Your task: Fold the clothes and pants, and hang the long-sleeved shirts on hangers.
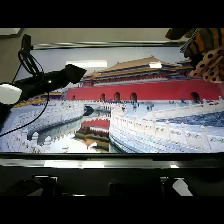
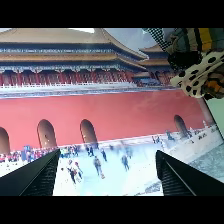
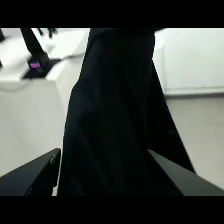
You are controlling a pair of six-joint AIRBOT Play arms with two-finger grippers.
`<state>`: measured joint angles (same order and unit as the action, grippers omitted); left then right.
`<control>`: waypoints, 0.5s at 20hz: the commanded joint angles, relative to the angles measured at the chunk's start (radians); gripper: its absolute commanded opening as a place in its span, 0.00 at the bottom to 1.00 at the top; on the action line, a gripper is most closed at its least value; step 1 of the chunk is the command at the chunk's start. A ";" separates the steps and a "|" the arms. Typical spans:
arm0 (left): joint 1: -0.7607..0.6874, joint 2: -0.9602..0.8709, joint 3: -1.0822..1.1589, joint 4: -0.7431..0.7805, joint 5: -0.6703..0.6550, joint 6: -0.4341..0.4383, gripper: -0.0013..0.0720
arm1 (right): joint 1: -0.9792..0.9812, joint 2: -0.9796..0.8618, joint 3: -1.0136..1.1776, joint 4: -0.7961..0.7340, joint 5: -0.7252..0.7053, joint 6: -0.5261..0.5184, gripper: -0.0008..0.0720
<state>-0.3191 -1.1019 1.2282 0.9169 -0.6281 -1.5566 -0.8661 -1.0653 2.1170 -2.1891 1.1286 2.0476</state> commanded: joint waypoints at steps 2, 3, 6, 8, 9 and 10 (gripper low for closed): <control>0.002 0.003 0.000 0.074 -0.009 0.000 1.00 | -0.003 0.122 0.000 0.381 -0.270 -0.020 0.87; 0.002 0.003 0.000 0.103 -0.012 0.000 1.00 | -0.003 0.112 0.000 0.599 -0.298 -0.108 0.86; 0.004 0.005 0.000 0.150 -0.011 0.001 1.00 | 0.014 0.008 -0.023 1.226 -0.179 -0.367 0.85; 0.026 0.018 0.001 0.177 -0.027 0.001 1.00 | 0.147 -0.072 -0.084 1.300 -0.074 -0.432 0.85; 0.045 0.026 0.000 0.190 -0.047 0.001 1.00 | 0.252 -0.113 -0.116 1.241 -0.030 -0.459 0.85; 0.070 0.034 0.000 0.195 -0.080 0.001 1.00 | 0.360 -0.153 -0.137 1.164 0.013 -0.486 0.85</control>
<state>-0.2878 -1.0840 1.2282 1.0668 -0.6590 -1.5562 -0.6975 -1.1259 2.0384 -1.1385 1.0245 1.6974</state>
